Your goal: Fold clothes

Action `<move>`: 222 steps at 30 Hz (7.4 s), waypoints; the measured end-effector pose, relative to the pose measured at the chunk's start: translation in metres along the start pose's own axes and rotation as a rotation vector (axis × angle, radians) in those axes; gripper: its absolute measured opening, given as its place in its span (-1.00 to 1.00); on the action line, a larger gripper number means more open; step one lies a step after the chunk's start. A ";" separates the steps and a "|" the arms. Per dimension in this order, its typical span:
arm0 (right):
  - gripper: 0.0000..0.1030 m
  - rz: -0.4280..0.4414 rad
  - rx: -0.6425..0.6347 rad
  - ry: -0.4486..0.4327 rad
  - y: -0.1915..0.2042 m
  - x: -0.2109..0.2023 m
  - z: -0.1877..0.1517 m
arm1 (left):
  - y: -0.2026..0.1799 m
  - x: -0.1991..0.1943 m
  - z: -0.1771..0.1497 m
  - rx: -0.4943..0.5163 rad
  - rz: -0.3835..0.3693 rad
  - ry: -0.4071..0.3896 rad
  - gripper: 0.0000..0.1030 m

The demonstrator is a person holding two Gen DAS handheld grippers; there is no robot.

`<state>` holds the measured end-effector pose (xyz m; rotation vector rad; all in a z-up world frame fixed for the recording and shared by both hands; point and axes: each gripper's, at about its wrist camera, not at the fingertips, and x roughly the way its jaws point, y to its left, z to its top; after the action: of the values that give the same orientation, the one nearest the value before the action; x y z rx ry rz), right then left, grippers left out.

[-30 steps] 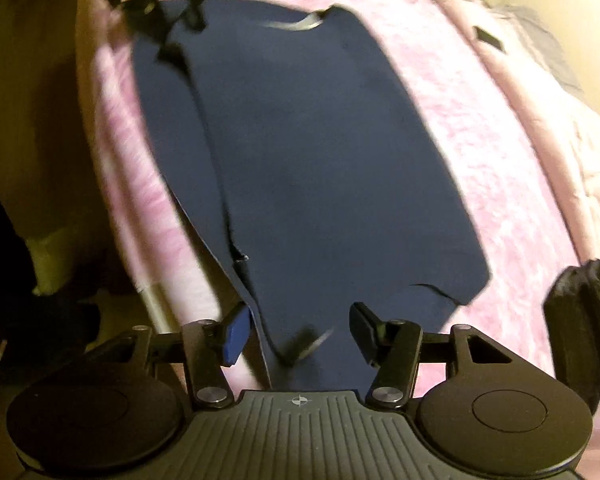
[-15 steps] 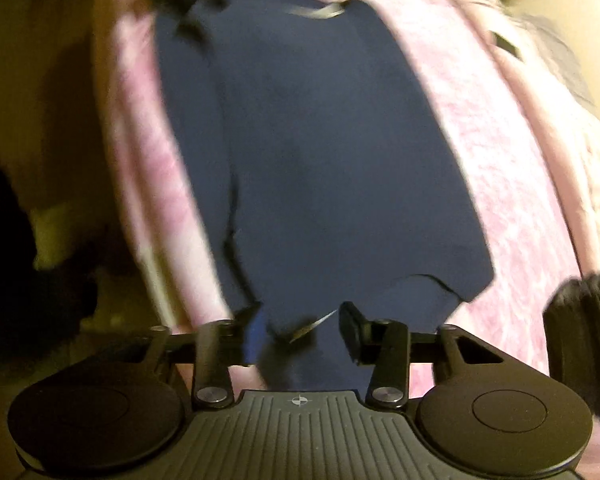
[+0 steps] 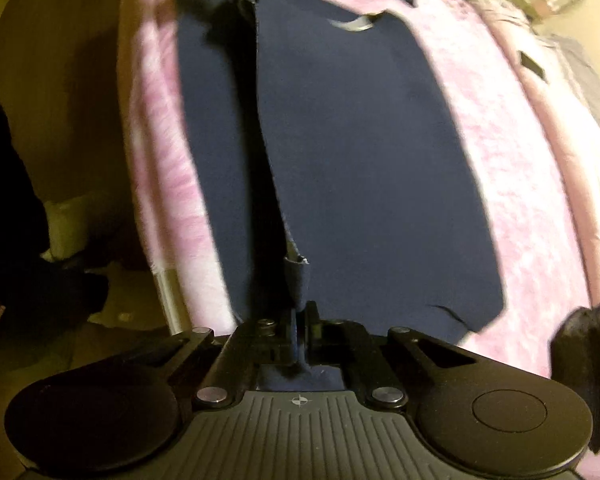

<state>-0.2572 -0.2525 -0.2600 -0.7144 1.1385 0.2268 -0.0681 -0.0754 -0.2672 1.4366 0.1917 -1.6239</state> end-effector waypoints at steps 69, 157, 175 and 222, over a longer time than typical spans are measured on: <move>0.31 -0.050 1.173 -0.031 -0.186 0.051 0.059 | 0.254 0.122 -0.063 -0.486 -0.147 0.133 -0.51; -0.93 -0.431 1.199 -0.010 -0.012 -0.057 0.198 | 0.282 0.044 0.045 0.731 -0.096 -0.343 -0.93; -0.93 -0.071 2.106 -0.264 -0.030 -0.041 -0.073 | 0.199 0.214 0.310 0.840 -0.360 -0.100 -0.92; -0.92 -0.298 2.012 -0.120 -0.049 -0.040 -0.088 | 0.276 0.218 0.284 0.218 -0.447 -0.168 -0.38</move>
<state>-0.3150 -0.3373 -0.2248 0.9253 0.6268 -1.0321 -0.0478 -0.5265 -0.2440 1.4803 0.2585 -2.1771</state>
